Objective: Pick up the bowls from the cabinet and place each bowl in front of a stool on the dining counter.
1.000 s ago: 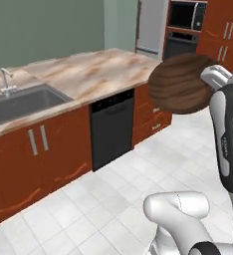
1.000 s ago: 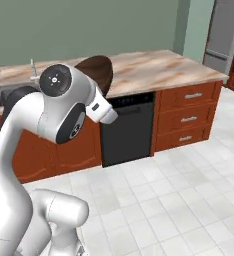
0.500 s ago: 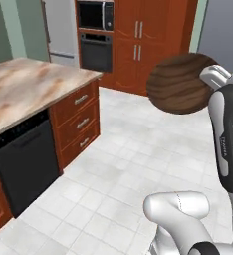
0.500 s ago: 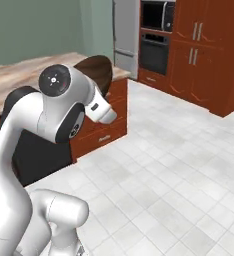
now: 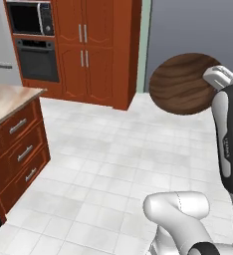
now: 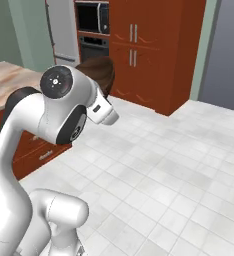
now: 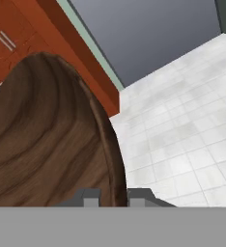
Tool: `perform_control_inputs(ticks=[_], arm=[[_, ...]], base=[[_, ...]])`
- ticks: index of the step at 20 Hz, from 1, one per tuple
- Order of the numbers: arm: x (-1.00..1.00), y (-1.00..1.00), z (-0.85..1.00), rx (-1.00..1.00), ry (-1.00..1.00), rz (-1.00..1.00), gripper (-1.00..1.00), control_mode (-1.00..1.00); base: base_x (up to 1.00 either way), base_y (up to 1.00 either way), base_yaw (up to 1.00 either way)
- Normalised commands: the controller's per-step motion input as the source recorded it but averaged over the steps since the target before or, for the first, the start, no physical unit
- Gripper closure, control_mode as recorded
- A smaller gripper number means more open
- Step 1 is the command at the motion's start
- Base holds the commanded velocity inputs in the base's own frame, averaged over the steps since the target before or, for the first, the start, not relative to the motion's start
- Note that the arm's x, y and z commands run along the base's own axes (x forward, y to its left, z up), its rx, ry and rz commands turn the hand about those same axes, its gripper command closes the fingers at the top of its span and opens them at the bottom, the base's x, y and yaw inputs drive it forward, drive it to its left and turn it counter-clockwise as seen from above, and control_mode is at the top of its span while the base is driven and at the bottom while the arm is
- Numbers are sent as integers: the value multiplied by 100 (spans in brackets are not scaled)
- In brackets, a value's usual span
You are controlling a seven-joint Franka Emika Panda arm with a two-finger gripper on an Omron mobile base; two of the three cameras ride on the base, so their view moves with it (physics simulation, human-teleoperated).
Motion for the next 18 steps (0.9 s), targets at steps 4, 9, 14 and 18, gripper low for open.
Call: perform_control_inputs(ticks=[4, 9, 14, 18], arm=[[0, 0, 0, 0, 0, 0, 100, 100], [0, 0, 0, 0, 0, 0, 100, 100], [0, 0, 0, 0, 0, 0, 100, 100], [0, 0, 0, 0, 0, 0, 100, 100]], base=[[100, -5, -33], [100, 0, -26], [100, 0, -14], [100, 0, -1]])
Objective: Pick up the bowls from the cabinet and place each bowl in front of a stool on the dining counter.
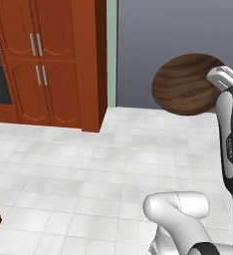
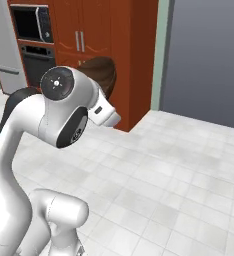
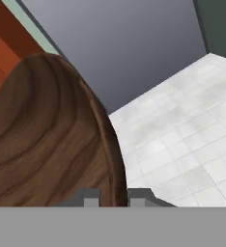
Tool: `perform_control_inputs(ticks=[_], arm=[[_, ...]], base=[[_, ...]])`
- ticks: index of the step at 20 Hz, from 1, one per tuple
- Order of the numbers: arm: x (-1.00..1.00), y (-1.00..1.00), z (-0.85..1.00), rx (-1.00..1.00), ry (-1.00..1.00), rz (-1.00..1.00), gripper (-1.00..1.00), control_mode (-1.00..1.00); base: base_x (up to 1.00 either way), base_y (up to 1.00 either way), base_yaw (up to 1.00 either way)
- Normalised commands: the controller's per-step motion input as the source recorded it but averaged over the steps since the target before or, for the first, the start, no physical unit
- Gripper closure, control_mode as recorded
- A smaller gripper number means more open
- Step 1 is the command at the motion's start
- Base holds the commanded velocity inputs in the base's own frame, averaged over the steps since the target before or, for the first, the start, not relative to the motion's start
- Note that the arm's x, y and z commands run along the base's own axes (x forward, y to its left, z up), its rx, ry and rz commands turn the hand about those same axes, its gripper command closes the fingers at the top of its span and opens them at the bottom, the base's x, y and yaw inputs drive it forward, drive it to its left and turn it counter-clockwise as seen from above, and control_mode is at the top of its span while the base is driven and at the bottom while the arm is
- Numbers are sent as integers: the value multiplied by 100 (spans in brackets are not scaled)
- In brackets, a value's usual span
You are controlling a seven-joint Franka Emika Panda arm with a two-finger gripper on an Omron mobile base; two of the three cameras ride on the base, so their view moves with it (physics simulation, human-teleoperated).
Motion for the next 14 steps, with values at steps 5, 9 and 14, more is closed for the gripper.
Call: perform_control_inputs(ticks=[5, 9, 14], arm=[[0, 0, 0, 0, 0, 0, 100, 100], [0, 0, 0, 0, 0, 0, 100, 100], [0, 0, 0, 0, 0, 0, 100, 100]], base=[[100, -2, 3], [100, 0, 35], [100, 0, 69]])
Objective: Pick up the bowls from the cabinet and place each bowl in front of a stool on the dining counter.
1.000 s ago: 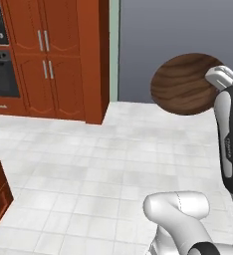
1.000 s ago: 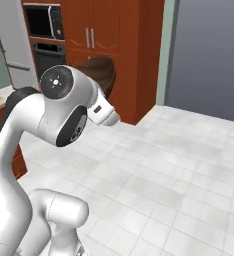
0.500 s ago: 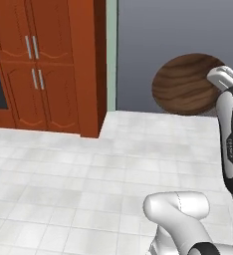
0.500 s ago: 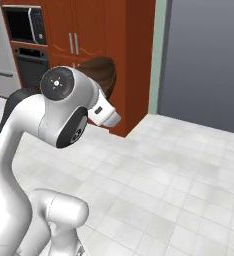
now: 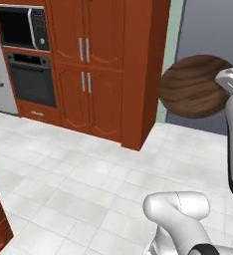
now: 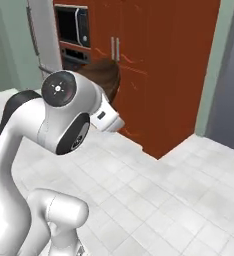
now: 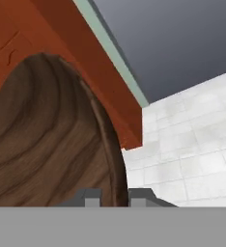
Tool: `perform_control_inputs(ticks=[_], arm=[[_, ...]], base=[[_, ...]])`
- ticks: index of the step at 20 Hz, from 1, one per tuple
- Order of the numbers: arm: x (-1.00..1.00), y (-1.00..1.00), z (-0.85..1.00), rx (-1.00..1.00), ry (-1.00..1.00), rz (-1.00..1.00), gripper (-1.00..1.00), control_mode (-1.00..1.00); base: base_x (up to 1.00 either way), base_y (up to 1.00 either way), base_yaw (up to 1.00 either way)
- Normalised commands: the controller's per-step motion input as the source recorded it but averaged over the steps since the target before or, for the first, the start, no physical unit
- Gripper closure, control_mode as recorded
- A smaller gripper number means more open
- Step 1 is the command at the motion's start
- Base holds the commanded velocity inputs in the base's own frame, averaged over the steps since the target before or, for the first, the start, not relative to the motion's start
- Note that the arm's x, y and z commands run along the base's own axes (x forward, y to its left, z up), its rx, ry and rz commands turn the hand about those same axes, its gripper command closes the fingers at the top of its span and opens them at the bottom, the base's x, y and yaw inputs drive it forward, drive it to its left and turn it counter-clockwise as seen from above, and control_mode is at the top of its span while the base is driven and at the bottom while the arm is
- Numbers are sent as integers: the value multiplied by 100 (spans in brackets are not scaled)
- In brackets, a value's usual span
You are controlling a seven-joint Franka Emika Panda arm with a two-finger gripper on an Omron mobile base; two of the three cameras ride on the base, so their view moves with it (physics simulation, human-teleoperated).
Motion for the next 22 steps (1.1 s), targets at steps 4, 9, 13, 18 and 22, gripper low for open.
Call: perform_control_inputs(ticks=[4, 9, 13, 18, 22], arm=[[0, 0, 0, 0, 0, 0, 100, 100], [0, 0, 0, 0, 0, 0, 100, 100], [0, 0, 0, 0, 0, 0, 100, 100], [0, 0, 0, 0, 0, 0, 100, 100], [0, 0, 0, 0, 0, 0, 100, 100]], base=[[100, -5, 78], [100, -43, 64], [100, -62, 50], [100, -44, 42], [100, -21, 27]])
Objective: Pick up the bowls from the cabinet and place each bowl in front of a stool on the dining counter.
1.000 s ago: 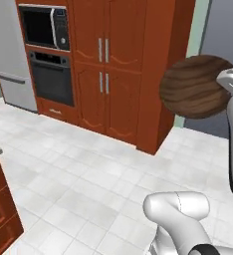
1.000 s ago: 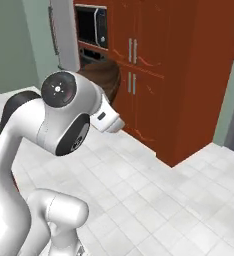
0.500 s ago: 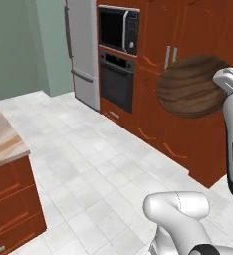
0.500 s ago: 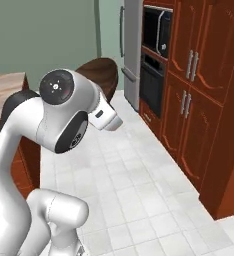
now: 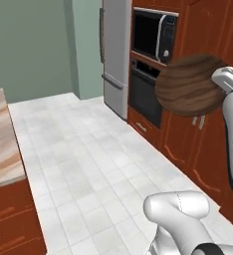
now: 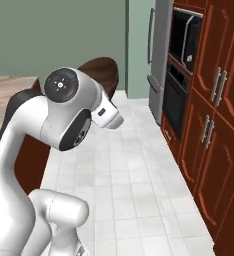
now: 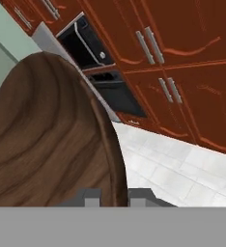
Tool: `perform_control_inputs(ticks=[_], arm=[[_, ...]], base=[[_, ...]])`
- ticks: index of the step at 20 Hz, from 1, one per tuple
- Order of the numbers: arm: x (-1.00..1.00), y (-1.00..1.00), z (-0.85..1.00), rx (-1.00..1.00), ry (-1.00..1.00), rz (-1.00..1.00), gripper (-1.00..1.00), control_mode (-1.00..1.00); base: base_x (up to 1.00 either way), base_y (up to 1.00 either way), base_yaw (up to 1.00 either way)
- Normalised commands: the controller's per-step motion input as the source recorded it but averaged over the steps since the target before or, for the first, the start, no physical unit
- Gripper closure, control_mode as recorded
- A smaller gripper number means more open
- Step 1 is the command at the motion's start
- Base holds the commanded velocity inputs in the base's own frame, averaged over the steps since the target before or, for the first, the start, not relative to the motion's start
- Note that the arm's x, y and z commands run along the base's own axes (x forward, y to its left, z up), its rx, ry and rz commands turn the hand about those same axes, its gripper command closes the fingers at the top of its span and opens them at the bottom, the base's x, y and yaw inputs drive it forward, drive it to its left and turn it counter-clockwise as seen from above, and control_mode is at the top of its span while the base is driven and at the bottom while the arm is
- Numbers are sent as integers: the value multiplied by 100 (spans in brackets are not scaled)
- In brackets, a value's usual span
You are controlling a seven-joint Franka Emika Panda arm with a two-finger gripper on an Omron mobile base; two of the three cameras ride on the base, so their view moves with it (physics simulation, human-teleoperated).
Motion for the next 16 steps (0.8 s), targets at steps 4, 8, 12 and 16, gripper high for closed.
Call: perform_control_inputs(ticks=[4, 8, 12, 16], arm=[[0, 0, 0, 0, 0, 0, 100, 100], [0, 0, 0, 0, 0, 0, 100, 100], [0, 0, 0, 0, 0, 0, 100, 100], [0, 0, 0, 0, 0, 0, 100, 100]], base=[[100, 0, 7], [100, 0, 0], [100, 0, 5], [100, 0, 21]])
